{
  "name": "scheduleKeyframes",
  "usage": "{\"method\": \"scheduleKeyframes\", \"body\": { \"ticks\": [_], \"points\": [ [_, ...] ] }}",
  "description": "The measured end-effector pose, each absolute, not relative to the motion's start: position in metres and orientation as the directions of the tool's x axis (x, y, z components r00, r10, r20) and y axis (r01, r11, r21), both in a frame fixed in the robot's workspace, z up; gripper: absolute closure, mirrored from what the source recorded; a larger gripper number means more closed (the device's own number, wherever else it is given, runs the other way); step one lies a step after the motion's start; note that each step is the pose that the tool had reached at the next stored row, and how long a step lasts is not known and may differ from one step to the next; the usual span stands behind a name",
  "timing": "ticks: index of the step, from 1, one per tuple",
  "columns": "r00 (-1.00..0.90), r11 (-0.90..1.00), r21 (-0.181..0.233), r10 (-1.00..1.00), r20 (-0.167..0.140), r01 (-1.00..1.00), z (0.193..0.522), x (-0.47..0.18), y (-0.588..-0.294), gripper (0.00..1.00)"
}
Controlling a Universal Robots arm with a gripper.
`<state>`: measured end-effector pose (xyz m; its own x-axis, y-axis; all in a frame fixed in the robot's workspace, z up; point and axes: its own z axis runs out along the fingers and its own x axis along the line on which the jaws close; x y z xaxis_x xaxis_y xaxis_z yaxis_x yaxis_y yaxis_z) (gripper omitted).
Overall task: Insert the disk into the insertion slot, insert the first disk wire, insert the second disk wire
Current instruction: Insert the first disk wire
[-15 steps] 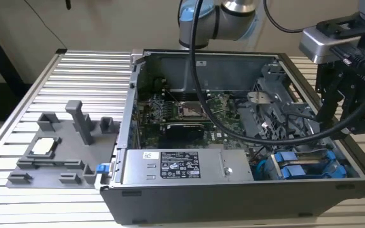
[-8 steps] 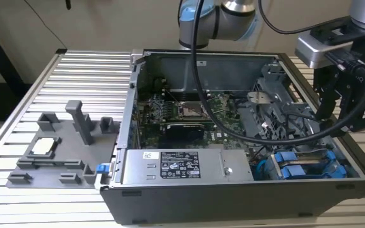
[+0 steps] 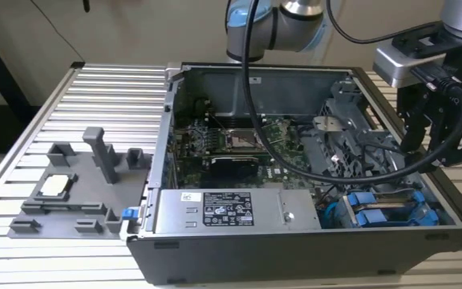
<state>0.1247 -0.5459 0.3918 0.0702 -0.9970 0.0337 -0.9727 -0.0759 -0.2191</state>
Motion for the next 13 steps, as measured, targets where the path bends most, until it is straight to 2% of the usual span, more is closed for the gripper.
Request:
{"method": "scheduleKeyframes", "body": {
  "ticks": [1, 2, 3, 6, 13],
  "points": [
    [0.070, -0.076, -0.219, -0.997, 0.034, -0.973, 0.3918, 0.1248, -0.5459, 0.55],
    [0.070, -0.076, -0.219, -0.997, 0.034, -0.973, 0.3918, 0.1248, -0.5459, 0.62],
    [0.070, -0.076, -0.219, -0.997, 0.034, -0.973, 0.3918, 0.1248, -0.5459, 0.62],
    [0.070, -0.076, -0.219, -0.997, 0.034, -0.973, 0.3918, 0.1248, -0.5459, 0.80],
    [0.070, -0.076, -0.220, -0.997, 0.034, -0.973, 0.3918, 0.1248, -0.5459, 0.81]
  ]
}}
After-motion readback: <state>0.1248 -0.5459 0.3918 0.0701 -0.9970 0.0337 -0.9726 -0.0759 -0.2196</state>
